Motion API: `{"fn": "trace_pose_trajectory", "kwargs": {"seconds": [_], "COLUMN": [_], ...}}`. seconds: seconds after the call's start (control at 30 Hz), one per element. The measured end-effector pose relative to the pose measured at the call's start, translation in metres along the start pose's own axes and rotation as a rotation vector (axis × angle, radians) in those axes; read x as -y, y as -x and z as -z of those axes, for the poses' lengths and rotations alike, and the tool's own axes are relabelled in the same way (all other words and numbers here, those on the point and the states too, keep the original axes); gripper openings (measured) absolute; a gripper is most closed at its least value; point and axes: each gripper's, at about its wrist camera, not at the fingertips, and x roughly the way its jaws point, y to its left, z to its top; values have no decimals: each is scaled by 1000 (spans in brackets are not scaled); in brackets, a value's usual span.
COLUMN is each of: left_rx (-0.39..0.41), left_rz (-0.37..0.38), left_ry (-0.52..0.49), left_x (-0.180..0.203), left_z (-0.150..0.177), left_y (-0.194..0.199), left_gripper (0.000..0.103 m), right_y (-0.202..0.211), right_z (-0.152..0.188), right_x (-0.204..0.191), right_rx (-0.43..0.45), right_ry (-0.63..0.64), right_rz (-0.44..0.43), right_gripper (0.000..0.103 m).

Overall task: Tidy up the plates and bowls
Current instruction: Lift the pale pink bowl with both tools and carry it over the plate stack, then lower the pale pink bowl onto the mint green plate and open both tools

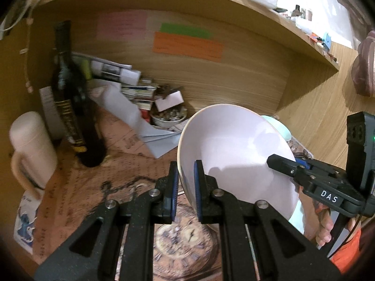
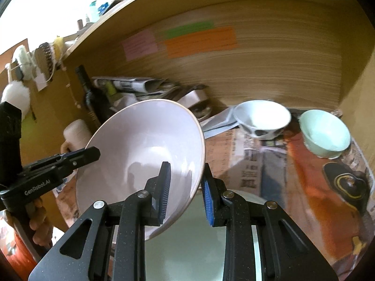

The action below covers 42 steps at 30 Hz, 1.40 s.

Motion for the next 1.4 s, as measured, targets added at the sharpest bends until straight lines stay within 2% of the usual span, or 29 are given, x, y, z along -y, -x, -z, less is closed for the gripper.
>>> {"fn": "trace_pose_trajectory", "kwargs": {"seconds": [0.47,0.97,1.17,1.4], "left_rx": [-5,-105,-151,-162], "left_rz": [-70,-97,-88,-82], "left_ry": [50,109,119,118], "left_x": [-50,-85,-90,-91], "left_z": [20,49,56,59], "left_y": [28,6,-8,-17], "left_gripper": [11,11,11,11], "right_y": [-27,-67,-75,-79], "right_z": [21,41,44,47], "right_x": [-48,-69,-66,-65], "right_rx": [-87,-226,-259,-282], "right_ry": [48,77,66,74], "right_rz": [-75,-75,-65,-39], "right_gripper": [23,23,23,26]}}
